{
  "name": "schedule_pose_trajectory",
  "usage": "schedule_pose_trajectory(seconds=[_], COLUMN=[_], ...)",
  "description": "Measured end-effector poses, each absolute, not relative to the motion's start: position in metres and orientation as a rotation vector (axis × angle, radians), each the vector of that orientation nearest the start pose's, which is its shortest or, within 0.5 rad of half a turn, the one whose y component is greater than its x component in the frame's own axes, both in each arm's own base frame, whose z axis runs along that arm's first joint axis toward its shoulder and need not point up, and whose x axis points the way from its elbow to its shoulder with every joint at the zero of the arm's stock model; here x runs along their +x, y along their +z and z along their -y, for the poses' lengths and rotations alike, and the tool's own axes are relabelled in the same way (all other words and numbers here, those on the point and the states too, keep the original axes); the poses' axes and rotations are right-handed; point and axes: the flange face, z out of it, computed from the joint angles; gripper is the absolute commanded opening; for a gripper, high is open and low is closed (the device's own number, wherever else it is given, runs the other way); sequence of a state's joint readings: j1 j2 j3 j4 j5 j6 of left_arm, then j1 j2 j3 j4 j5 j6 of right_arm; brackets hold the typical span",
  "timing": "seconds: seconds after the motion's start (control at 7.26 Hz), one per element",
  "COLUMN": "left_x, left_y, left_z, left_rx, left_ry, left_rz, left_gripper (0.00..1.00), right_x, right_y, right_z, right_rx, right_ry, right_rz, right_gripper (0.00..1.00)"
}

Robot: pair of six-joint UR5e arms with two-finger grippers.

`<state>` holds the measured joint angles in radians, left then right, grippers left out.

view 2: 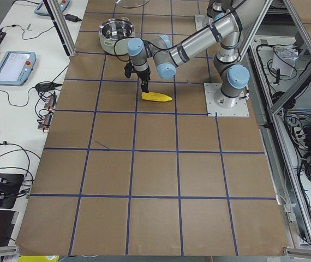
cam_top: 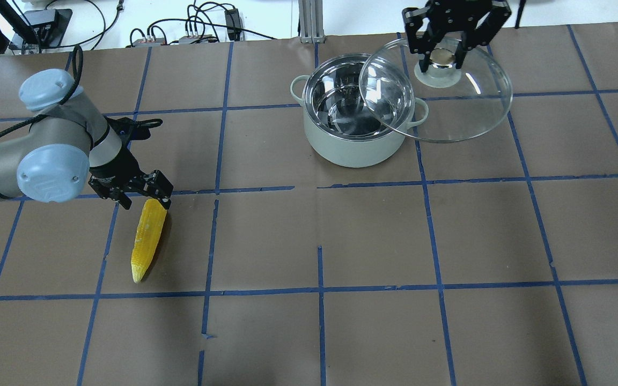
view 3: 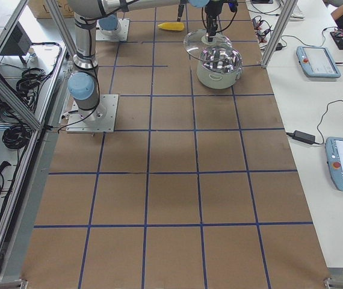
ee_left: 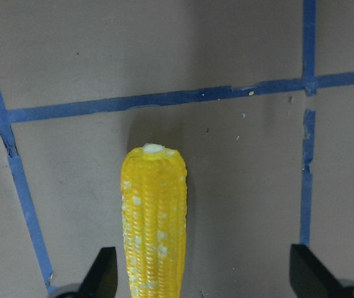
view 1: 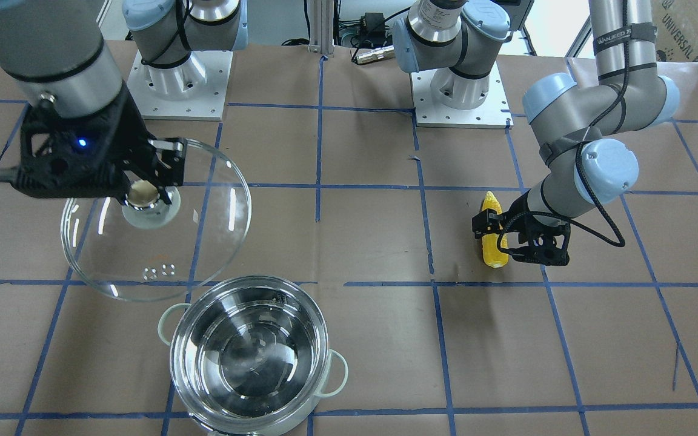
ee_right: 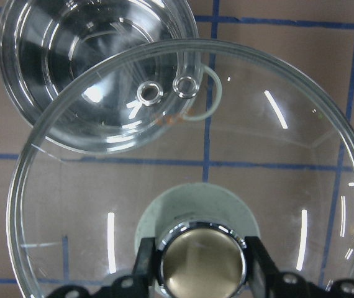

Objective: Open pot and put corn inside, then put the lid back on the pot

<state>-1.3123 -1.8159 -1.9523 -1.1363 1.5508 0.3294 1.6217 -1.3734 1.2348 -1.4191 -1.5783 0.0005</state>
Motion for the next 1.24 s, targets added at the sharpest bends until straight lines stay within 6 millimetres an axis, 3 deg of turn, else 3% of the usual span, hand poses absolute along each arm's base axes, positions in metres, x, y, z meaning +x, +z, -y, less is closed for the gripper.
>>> schedule_pose_trajectory(seconds=[0.41, 0.55, 0.69, 0.83, 0.96, 1.24], left_x=[0.002, 0.001, 0.001, 0.001, 0.002, 0.004], left_y=[0.194, 0.187, 0.181, 0.177, 0.177, 0.184], left_z=[0.512, 0.509, 0.508, 0.508, 0.509, 0.513], left_rx=[0.101, 0.1, 0.095, 0.095, 0.098, 0.114], left_ry=[0.307, 0.325, 0.346, 0.356, 0.358, 0.344], left_rz=[-3.202, -3.204, -3.206, -3.206, -3.201, -3.156], left_gripper=[0.86, 0.74, 0.47, 0.08, 0.02, 0.02], right_x=[0.13, 0.124, 0.12, 0.118, 0.117, 0.119], right_y=[0.559, 0.561, 0.559, 0.554, 0.553, 0.562], right_z=[0.479, 0.462, 0.454, 0.45, 0.444, 0.431], right_rx=[-0.037, -0.018, -0.004, 0.002, 0.004, 0.002], right_ry=[0.03, 0.031, 0.049, 0.068, 0.071, 0.032], right_rz=[-3.129, -3.128, -3.127, -3.127, -3.128, -3.138], right_gripper=[0.13, 0.13, 0.13, 0.13, 0.13, 0.14])
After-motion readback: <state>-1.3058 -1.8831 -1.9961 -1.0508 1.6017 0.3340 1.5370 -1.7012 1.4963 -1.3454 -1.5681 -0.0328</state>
